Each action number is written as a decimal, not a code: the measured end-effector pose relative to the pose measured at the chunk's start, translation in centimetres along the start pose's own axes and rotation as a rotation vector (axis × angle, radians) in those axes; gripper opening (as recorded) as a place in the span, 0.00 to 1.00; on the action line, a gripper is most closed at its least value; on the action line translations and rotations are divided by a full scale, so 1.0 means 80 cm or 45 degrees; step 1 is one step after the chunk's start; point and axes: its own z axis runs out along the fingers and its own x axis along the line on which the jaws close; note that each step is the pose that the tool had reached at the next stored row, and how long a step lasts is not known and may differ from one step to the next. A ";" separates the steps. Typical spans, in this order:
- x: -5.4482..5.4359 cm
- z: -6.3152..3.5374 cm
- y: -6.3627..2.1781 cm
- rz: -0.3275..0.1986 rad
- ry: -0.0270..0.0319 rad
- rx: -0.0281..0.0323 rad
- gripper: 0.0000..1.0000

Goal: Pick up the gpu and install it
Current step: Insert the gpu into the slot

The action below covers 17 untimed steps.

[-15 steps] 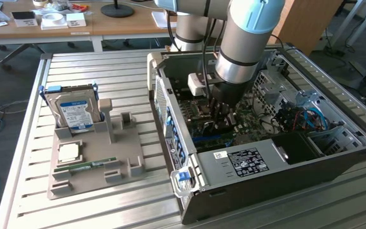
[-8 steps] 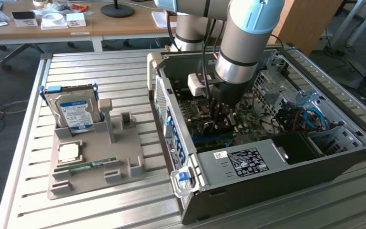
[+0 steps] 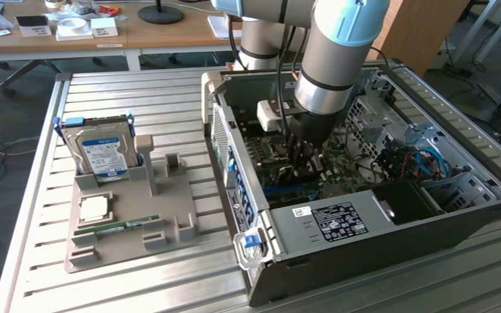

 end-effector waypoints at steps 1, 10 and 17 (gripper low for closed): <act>0.000 0.000 0.000 0.000 -0.0001 0.0001 0.27; 0.000 -0.003 0.000 0.001 0.0029 -0.0003 0.27; 0.000 -0.002 0.001 0.002 0.0068 -0.0001 0.27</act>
